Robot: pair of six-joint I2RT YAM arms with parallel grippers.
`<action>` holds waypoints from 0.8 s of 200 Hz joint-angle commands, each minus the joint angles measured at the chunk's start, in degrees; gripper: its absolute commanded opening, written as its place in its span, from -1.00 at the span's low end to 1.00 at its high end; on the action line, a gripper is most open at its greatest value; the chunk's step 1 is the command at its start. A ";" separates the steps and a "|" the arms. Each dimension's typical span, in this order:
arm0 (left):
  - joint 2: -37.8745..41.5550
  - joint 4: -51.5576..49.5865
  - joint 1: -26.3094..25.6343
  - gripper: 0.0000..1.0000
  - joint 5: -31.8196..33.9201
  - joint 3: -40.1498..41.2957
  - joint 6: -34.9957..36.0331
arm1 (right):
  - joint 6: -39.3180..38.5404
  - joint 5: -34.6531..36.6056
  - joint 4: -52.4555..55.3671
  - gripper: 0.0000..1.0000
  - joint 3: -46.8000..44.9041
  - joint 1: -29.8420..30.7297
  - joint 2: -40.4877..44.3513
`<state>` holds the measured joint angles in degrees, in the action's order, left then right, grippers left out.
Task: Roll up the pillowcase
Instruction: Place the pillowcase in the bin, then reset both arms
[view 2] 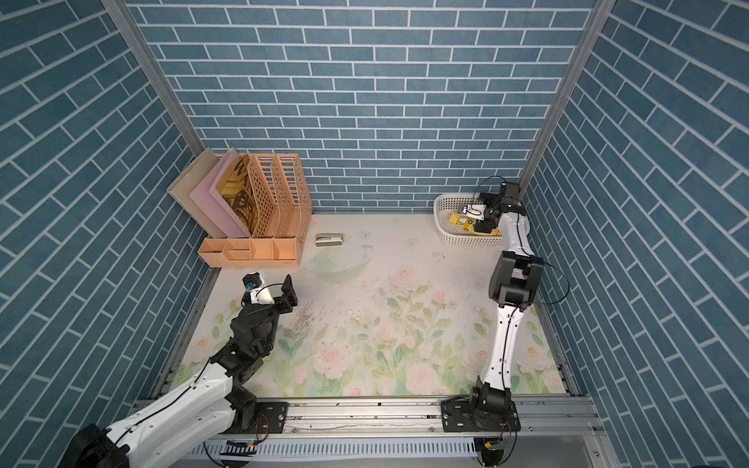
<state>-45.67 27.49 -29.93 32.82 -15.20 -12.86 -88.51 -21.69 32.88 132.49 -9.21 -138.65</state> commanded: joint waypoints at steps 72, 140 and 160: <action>-21.89 30.50 5.74 0.69 4.81 3.53 18.00 | 79.95 -3.63 -50.59 1.00 -75.72 0.21 50.77; -35.61 53.49 15.94 0.75 -4.28 8.72 18.01 | 88.60 21.73 -79.12 1.00 -116.10 4.69 64.84; -37.33 55.37 17.97 0.79 -8.70 9.14 17.53 | 86.98 22.41 -94.71 1.00 -124.60 8.45 68.24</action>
<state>-81.23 73.54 -14.24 31.03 -7.18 3.95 -4.29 -4.40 -38.00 13.69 -4.38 -75.09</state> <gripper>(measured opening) 0.882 0.998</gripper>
